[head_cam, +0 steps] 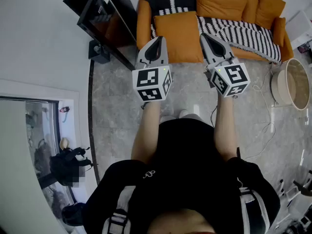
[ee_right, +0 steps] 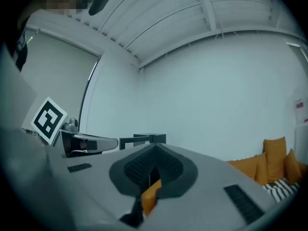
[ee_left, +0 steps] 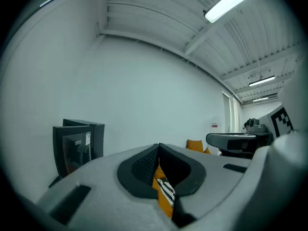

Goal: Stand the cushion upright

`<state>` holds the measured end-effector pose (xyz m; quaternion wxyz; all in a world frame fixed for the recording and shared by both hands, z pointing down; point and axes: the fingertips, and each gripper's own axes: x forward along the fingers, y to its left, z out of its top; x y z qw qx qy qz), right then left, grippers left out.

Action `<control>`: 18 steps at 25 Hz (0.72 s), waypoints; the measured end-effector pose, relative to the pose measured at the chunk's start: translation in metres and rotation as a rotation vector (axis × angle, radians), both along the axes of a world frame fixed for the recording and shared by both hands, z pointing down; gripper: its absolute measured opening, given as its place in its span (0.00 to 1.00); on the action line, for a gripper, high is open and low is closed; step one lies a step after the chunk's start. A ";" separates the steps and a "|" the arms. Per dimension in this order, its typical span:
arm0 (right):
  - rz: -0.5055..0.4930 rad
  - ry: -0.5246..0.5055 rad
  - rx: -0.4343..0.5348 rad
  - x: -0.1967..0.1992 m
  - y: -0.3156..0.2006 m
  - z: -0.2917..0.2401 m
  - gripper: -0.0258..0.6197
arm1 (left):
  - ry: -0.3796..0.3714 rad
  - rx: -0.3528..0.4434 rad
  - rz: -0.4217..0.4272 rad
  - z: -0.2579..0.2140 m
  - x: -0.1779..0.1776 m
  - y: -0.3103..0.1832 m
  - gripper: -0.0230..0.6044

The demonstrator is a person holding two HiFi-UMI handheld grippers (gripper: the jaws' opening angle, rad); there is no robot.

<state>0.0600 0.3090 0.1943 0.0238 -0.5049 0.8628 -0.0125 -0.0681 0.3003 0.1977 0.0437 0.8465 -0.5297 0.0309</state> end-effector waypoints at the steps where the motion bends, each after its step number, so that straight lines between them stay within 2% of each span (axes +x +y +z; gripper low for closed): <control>1: 0.005 -0.004 -0.003 0.004 -0.001 0.001 0.06 | -0.001 0.000 -0.001 0.000 0.002 0.000 0.05; 9: 0.040 -0.085 -0.036 0.039 -0.007 0.011 0.06 | -0.012 -0.003 -0.022 0.000 0.009 0.015 0.05; 15: 0.028 -0.111 -0.034 0.031 -0.013 0.010 0.06 | -0.008 -0.027 -0.081 0.007 -0.023 0.014 0.05; 18: 0.027 -0.113 -0.024 0.035 -0.015 0.004 0.06 | 0.000 -0.018 -0.075 0.002 -0.019 0.012 0.05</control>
